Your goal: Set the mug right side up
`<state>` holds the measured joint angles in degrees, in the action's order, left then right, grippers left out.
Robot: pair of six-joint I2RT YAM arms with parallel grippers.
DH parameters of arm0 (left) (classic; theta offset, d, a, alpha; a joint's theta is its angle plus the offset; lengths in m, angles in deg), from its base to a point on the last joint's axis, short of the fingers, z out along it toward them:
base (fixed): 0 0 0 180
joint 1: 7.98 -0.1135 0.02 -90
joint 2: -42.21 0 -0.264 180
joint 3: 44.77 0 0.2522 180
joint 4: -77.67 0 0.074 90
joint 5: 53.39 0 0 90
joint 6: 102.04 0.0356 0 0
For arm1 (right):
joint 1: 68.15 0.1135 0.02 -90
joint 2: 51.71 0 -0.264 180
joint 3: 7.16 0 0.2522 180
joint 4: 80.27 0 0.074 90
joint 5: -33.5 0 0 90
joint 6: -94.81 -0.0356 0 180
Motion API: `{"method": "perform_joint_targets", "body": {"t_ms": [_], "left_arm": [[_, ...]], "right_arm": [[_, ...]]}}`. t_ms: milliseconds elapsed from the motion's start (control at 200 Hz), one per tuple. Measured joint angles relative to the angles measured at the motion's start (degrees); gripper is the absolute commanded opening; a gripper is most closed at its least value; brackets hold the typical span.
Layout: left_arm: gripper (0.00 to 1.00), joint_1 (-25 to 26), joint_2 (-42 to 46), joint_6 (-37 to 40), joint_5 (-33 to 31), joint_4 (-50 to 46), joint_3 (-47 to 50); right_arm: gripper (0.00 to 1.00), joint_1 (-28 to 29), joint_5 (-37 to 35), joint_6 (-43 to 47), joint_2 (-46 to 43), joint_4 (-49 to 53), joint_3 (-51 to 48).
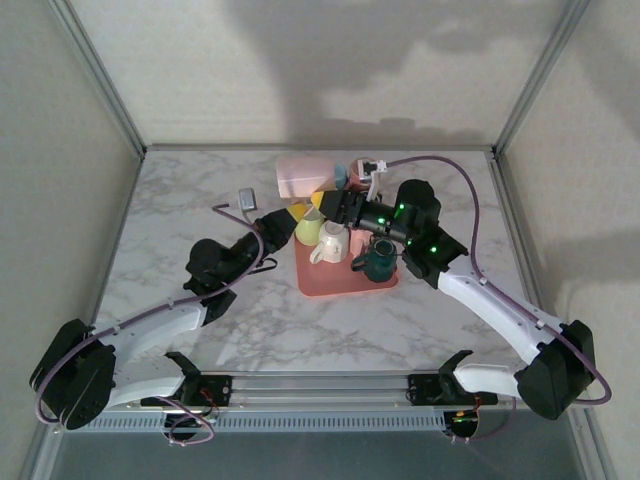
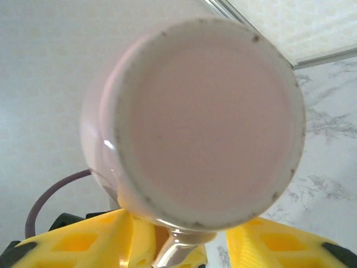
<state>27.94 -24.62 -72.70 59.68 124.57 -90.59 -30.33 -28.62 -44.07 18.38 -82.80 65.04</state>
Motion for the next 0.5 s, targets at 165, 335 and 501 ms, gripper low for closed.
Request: {"method": "perform_joint_targets", "body": {"t_ms": [165,335,501], "left_arm": [[0.0,0.0,0.3,2.6,-0.9,-1.9,0.2],[0.0,0.0,2.4,7.4,-2.7,-10.4,-0.8],[0.0,0.0,3.7,14.1,-5.9,-23.1,-4.9]], "right_arm": [[0.54,-0.6,-1.2,0.5,-0.2,0.7,-0.4],[0.54,-1.0,-4.1,4.2,-2.4,6.3,-0.4],[0.54,-1.4,-9.2,10.8,-5.7,16.8,0.5]]}}
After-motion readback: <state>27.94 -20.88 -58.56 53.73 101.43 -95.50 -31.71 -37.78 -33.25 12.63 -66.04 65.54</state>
